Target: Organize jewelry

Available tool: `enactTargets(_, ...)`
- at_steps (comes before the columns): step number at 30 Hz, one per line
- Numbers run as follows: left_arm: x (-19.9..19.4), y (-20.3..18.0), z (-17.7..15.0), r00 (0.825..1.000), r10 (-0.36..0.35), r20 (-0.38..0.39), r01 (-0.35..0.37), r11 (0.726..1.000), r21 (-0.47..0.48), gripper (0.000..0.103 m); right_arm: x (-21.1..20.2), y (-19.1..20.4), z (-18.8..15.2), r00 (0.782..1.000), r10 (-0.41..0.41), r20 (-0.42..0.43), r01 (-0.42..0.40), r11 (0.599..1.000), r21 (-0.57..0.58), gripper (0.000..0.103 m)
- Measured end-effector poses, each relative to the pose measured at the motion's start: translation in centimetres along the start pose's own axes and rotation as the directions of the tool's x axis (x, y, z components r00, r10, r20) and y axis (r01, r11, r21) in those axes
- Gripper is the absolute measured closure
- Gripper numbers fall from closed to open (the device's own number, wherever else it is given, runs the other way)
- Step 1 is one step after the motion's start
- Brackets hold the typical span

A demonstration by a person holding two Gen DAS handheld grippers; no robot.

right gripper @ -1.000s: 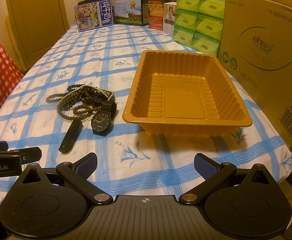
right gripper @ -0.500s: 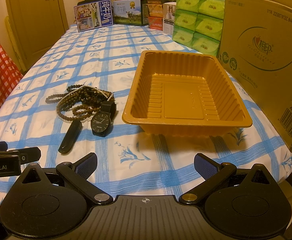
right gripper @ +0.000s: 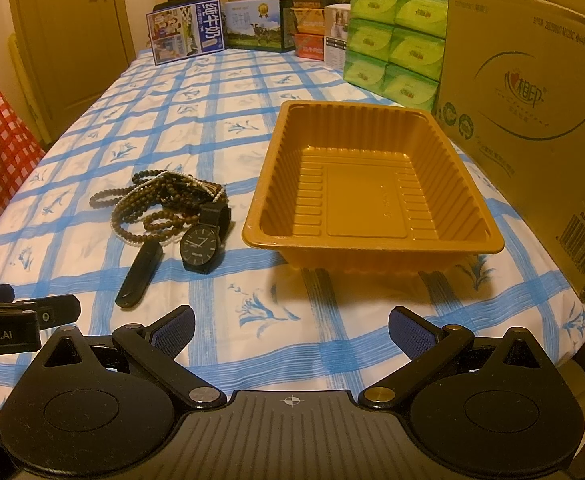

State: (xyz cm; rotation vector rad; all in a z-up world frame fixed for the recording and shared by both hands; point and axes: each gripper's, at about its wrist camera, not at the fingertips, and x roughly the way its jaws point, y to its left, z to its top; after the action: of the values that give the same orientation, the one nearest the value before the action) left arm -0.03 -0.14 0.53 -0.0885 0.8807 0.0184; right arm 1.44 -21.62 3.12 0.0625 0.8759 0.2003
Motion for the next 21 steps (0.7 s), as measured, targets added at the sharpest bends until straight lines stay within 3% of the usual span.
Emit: enactTargets(21,0.6,0.3,0.4,1.000,-0.017,0.003,0.017,1.000,-0.022,0.009,0.3,-1.4,0.1,1.000,-0.009,0.007,0.008,0.999,0.035,0.000)
